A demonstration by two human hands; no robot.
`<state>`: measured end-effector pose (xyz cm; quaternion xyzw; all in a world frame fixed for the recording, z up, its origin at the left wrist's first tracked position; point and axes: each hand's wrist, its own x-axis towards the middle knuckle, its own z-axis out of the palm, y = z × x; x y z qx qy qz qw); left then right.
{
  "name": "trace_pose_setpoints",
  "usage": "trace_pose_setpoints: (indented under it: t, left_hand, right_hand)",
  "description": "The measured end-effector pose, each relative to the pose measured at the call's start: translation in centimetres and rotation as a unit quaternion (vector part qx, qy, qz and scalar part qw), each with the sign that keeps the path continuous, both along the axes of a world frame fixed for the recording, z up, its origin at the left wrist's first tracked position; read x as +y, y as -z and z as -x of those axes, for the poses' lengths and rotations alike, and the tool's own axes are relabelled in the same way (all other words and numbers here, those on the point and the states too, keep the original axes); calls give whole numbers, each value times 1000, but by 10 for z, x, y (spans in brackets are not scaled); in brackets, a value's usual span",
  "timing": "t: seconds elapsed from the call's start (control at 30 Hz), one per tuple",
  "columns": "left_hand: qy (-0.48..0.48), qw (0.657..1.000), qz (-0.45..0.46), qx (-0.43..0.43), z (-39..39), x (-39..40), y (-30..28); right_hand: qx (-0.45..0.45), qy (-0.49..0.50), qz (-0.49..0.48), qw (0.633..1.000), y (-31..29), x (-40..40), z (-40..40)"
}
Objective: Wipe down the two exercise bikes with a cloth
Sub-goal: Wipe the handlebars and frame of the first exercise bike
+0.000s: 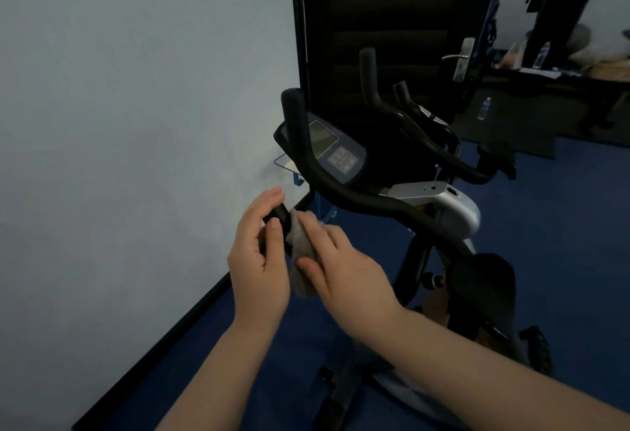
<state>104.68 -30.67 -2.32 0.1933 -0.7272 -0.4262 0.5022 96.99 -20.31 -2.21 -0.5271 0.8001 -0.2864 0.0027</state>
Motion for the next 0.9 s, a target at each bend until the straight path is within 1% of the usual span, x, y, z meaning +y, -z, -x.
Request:
trace_pose_setpoints:
  t: [0.23, 0.3, 0.37, 0.47, 0.53, 0.6, 0.7, 0.73, 0.77, 0.83, 0.9]
  left_hand:
    - [-80, 997, -3, -12, 17, 42, 15]
    - [-88, 996, 9, -31, 18, 54, 19]
    - [-74, 995, 26, -57, 20, 69, 23]
    - [-47, 991, 52, -116, 26, 90, 28]
    - [-55, 986, 64, -144, 29, 99, 29]
    - [-68, 984, 57, -152, 32, 103, 28]
    - [-91, 982, 46, -157, 35, 106, 25]
    - [-102, 980, 50, -164, 36, 107, 25]
    - [-116, 976, 60, -174, 38, 108, 25]
    - [-137, 967, 81, -198, 39, 110, 26]
    - [-143, 964, 78, -211, 39, 111, 23]
  right_hand:
    - [31, -87, -117, 989, -3, 50, 34]
    - [66, -103, -146, 982, -4, 64, 44]
    - [115, -112, -171, 972, -3, 74, 50]
    - [159, -133, -190, 960, -8, 83, 62]
    - [163, -163, -199, 953, -16, 84, 74]
    - [163, -184, -211, 946, -24, 81, 88]
    - [182, -181, -223, 940, -34, 75, 115]
    - [173, -176, -209, 946, -37, 75, 124]
    - [144, -171, -184, 957, -38, 75, 133]
    - [40, -161, -113, 980, -38, 77, 148]
    - [-77, -142, -46, 986, -35, 81, 160]
